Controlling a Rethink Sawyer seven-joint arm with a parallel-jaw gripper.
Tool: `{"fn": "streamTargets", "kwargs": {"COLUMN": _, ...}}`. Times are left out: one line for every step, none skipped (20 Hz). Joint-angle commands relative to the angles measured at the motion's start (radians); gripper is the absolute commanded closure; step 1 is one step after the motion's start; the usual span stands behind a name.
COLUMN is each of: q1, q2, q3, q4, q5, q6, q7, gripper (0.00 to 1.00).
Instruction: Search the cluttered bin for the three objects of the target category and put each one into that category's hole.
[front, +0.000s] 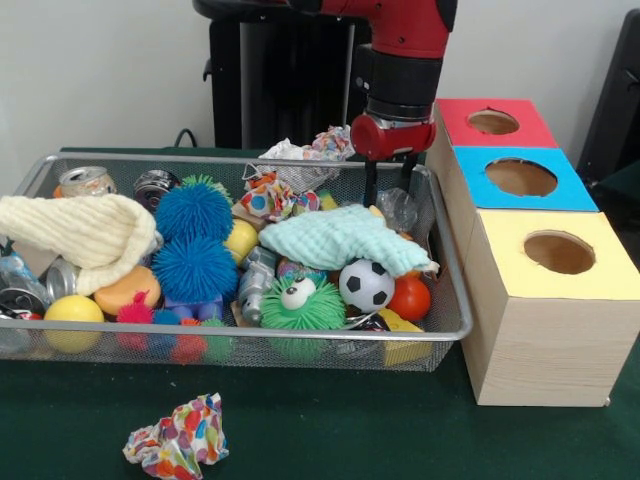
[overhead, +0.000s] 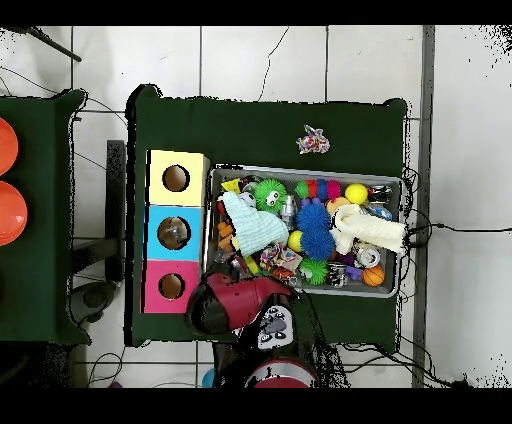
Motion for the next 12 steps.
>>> {"fn": "streamTargets", "kwargs": {"q1": 0.012, "q2": 0.043, "q3": 0.003, "q4": -0.025, "q5": 0.060, "q6": -0.052, "q7": 0.229, "gripper": 0.00}}
{"fn": "streamTargets", "kwargs": {"q1": 0.013, "q2": 0.044, "q3": 0.002, "q4": -0.026, "q5": 0.063, "q6": -0.049, "q7": 0.228, "gripper": 0.00}}
{"fn": "streamTargets", "kwargs": {"q1": 0.015, "q2": 0.044, "q3": 0.001, "q4": -0.026, "q5": 0.067, "q6": -0.049, "q7": 0.230, "gripper": 0.00}}
{"fn": "streamTargets", "kwargs": {"q1": 0.019, "q2": 0.043, "q3": -0.002, "q4": -0.026, "q5": 0.071, "q6": -0.049, "q7": 0.232, "gripper": 0.00}}
{"fn": "streamTargets", "kwargs": {"q1": 0.021, "q2": 0.043, "q3": -0.003, "q4": -0.026, "q5": 0.073, "q6": -0.049, "q7": 0.233, "gripper": 0.00}}
{"fn": "streamTargets", "kwargs": {"q1": 0.021, "q2": 0.044, "q3": -0.002, "q4": -0.027, "q5": 0.075, "q6": -0.049, "q7": 0.232, "gripper": 0.00}}
{"fn": "streamTargets", "kwargs": {"q1": 0.022, "q2": 0.045, "q3": -0.003, "q4": -0.028, "q5": 0.076, "q6": -0.050, "q7": 0.232, "gripper": 0.00}}
{"fn": "streamTargets", "kwargs": {"q1": 0.021, "q2": 0.045, "q3": -0.002, "q4": -0.028, "q5": 0.077, "q6": -0.050, "q7": 0.231, "gripper": 0.00}}
{"fn": "streamTargets", "kwargs": {"q1": 0.020, "q2": 0.044, "q3": -0.001, "q4": -0.028, "q5": 0.078, "q6": -0.048, "q7": 0.229, "gripper": 0.00}}
{"fn": "streamTargets", "kwargs": {"q1": 0.019, "q2": 0.044, "q3": -0.001, "q4": -0.027, "q5": 0.078, "q6": -0.049, "q7": 0.227, "gripper": 0.00}}
{"fn": "streamTargets", "kwargs": {"q1": 0.019, "q2": 0.043, "q3": 0.000, "q4": -0.026, "q5": 0.080, "q6": -0.048, "q7": 0.226, "gripper": 0.00}}
{"fn": "streamTargets", "kwargs": {"q1": 0.019, "q2": 0.044, "q3": 0.000, "q4": -0.024, "q5": 0.081, "q6": -0.050, "q7": 0.226, "gripper": 0.00}}
